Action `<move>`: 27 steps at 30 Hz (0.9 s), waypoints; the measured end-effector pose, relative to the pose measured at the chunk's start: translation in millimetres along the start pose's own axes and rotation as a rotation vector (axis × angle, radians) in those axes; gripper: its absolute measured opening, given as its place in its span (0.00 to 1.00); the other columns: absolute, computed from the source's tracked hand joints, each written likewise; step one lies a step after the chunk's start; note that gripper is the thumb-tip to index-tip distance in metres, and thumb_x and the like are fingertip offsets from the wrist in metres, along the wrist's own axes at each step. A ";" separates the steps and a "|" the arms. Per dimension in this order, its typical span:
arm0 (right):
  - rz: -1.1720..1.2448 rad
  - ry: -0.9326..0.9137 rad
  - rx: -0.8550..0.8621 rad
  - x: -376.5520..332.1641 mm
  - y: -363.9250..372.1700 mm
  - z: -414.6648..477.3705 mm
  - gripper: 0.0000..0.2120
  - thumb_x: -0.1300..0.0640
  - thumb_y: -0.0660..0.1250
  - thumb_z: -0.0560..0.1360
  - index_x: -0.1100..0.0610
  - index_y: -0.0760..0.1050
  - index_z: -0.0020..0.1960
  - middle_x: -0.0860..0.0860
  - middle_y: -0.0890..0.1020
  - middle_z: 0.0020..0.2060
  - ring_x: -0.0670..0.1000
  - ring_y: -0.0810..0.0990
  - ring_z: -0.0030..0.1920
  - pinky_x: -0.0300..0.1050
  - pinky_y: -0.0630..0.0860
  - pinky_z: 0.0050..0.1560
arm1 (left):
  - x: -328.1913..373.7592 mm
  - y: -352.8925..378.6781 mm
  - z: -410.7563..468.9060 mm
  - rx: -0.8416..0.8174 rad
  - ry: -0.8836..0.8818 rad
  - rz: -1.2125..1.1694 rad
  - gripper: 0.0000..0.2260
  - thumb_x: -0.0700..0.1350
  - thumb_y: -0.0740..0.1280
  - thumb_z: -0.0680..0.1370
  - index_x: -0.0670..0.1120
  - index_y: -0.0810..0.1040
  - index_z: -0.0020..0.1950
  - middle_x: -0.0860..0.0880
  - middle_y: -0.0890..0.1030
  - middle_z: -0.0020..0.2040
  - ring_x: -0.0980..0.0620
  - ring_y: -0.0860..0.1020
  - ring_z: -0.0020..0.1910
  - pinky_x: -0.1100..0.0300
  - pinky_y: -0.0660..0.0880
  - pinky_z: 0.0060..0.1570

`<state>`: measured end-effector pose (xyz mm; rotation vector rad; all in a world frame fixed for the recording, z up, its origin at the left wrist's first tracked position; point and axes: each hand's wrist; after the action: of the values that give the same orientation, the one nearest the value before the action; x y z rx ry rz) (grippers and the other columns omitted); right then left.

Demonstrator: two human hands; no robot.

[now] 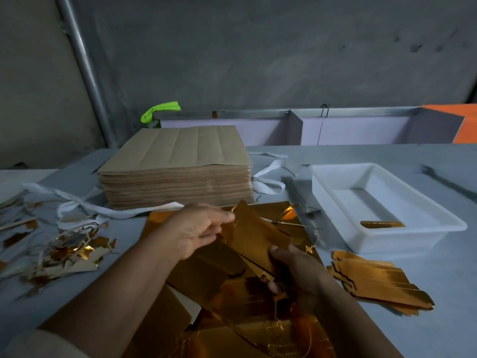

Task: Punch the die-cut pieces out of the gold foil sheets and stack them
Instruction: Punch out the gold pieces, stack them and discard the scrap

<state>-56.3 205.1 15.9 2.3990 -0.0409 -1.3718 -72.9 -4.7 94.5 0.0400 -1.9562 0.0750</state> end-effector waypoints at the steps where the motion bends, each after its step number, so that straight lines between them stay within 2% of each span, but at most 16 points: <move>1: -0.023 -0.010 -0.020 0.0 0.3 -0.8 0.12 0.51 0.63 0.81 0.57 0.70 0.61 0.61 0.82 0.41 0.52 0.78 0.28 0.41 0.74 0.28 | -7.6 2.6 5.8 0.024 -0.036 0.012 0.20 0.39 0.77 0.66 0.44 0.78 0.55 0.44 0.80 0.56 0.46 0.78 0.57 0.51 0.74 0.58; 3: -0.100 -0.024 -0.035 -0.3 0.5 -2.4 0.13 0.50 0.62 0.81 0.56 0.70 0.62 0.60 0.83 0.40 0.49 0.77 0.26 0.39 0.71 0.27 | -20.5 8.1 15.2 0.016 -0.109 0.007 0.23 0.39 0.78 0.66 0.44 0.76 0.59 0.45 0.79 0.59 0.46 0.76 0.60 0.50 0.72 0.58; 6: -0.191 -0.032 -0.031 1.8 -1.2 -1.6 0.14 0.48 0.62 0.81 0.55 0.71 0.61 0.59 0.83 0.41 0.48 0.75 0.25 0.38 0.69 0.26 | -31.0 13.5 22.8 0.064 -0.146 0.005 0.24 0.40 0.79 0.65 0.45 0.76 0.58 0.44 0.79 0.57 0.45 0.77 0.54 0.53 0.74 0.45; 8: -0.217 -0.032 -0.021 3.8 -3.4 -1.8 0.14 0.47 0.63 0.80 0.55 0.72 0.60 0.57 0.83 0.41 0.48 0.73 0.27 0.38 0.69 0.27 | -34.5 15.5 25.2 0.074 -0.173 -0.021 0.24 0.39 0.79 0.65 0.44 0.76 0.57 0.42 0.80 0.54 0.43 0.79 0.52 0.51 0.77 0.42; 10: -0.252 -0.035 0.009 3.9 -4.5 -2.1 0.20 0.42 0.66 0.76 0.55 0.73 0.59 0.56 0.83 0.43 0.49 0.76 0.30 0.39 0.70 0.28 | -36.0 15.9 25.5 0.041 -0.191 -0.067 0.21 0.36 0.77 0.67 0.43 0.75 0.58 0.40 0.81 0.54 0.42 0.80 0.51 0.51 0.78 0.38; 13: -0.239 -0.004 0.085 2.8 -7.7 -1.9 0.32 0.31 0.69 0.64 0.53 0.75 0.58 0.56 0.83 0.50 0.54 0.83 0.44 0.43 0.77 0.37 | -39.0 13.8 24.2 -0.030 -0.144 -0.020 0.18 0.34 0.73 0.71 0.43 0.77 0.60 0.40 0.81 0.56 0.42 0.79 0.55 0.51 0.78 0.45; 15: -0.185 -0.042 0.069 -1.8 -12.5 -0.2 0.35 0.27 0.67 0.65 0.54 0.78 0.57 0.55 0.86 0.49 0.58 0.85 0.50 0.50 0.80 0.46 | -39.1 10.8 21.5 -0.066 -0.104 0.057 0.17 0.35 0.73 0.71 0.44 0.78 0.59 0.41 0.81 0.56 0.42 0.78 0.56 0.51 0.77 0.48; 17: -0.204 -0.119 0.074 -7.2 -16.4 1.2 0.37 0.25 0.63 0.66 0.56 0.82 0.55 0.53 0.87 0.48 0.57 0.84 0.53 0.55 0.77 0.54 | -38.7 7.4 17.8 -0.126 -0.090 0.111 0.16 0.35 0.73 0.71 0.44 0.79 0.58 0.41 0.82 0.56 0.42 0.79 0.57 0.50 0.77 0.50; 20: -0.311 -0.109 0.070 -17.4 -12.2 -0.1 0.35 0.26 0.60 0.65 0.53 0.85 0.50 0.51 0.87 0.48 0.55 0.84 0.54 0.53 0.75 0.57 | -38.5 5.7 13.3 -0.216 -0.079 0.172 0.16 0.35 0.73 0.71 0.44 0.80 0.58 0.41 0.84 0.54 0.43 0.80 0.57 0.47 0.77 0.58; 22: -0.400 -0.073 0.073 -23.8 -4.2 -0.6 0.33 0.27 0.61 0.66 0.53 0.84 0.51 0.49 0.87 0.45 0.53 0.84 0.51 0.49 0.76 0.51 | -37.7 8.1 10.9 -0.268 -0.076 0.201 0.16 0.35 0.73 0.71 0.43 0.80 0.58 0.42 0.84 0.53 0.43 0.81 0.56 0.48 0.78 0.56; 24: -0.483 -0.068 0.114 -29.0 6.8 -0.4 0.25 0.31 0.63 0.71 0.52 0.82 0.49 0.48 0.86 0.41 0.49 0.82 0.46 0.44 0.74 0.44 | -37.9 11.2 9.1 -0.299 -0.076 0.221 0.16 0.34 0.73 0.71 0.43 0.80 0.58 0.41 0.84 0.54 0.43 0.81 0.56 0.48 0.78 0.56; 27: -0.456 -0.131 0.172 -32.7 17.1 3.8 0.15 0.41 0.66 0.77 0.53 0.79 0.46 0.49 0.81 0.40 0.49 0.78 0.42 0.42 0.70 0.40 | -39.0 14.3 7.6 -0.316 -0.081 0.247 0.16 0.34 0.73 0.71 0.42 0.80 0.58 0.41 0.84 0.54 0.43 0.81 0.56 0.47 0.78 0.58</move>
<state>-73.9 194.8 46.8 2.5580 0.3911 -1.7873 -66.1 8.7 55.1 -0.4120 -2.0243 -0.0754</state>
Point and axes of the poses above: each hand's wrist, its own z-axis towards the middle knuckle, its own y-axis out of the palm, x = y × z
